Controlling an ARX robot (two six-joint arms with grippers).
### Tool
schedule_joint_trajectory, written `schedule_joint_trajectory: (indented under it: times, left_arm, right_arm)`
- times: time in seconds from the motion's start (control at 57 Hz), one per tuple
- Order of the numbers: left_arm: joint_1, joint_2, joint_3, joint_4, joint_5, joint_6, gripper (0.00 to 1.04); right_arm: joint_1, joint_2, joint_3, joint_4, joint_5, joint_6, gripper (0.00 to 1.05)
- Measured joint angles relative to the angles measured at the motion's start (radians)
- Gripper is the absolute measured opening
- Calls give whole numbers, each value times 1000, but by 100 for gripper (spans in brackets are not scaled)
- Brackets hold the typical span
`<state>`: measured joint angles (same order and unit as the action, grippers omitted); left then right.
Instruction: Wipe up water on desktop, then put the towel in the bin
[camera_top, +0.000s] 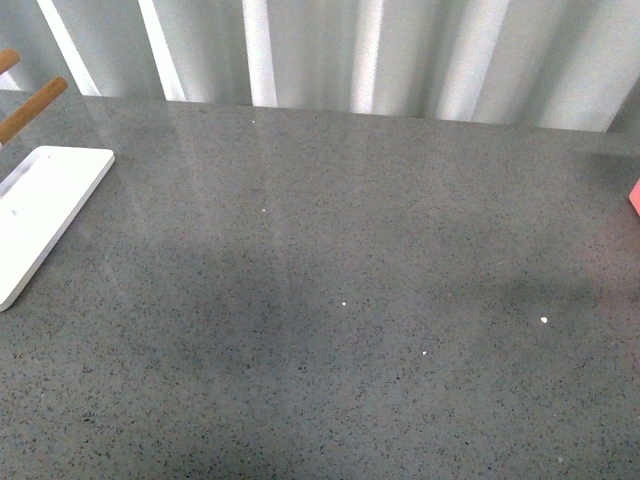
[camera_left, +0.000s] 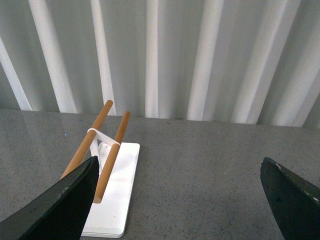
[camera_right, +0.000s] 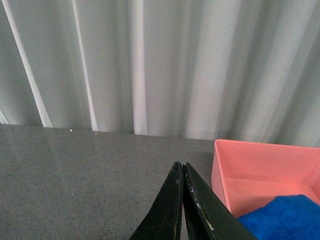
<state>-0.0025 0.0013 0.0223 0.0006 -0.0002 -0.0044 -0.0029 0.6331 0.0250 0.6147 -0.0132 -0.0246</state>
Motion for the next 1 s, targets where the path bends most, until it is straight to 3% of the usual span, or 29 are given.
schedule_joint_trajectory:
  times: [0.456, 1.0]
  left_arm:
    - [0, 0, 0, 0, 0, 0, 98]
    - [0, 0, 0, 0, 0, 0, 98]
  right_arm:
    - [0, -291, -2, -271, 5, 7, 3]
    - [0, -455, -2, -433, 9, 8, 3]
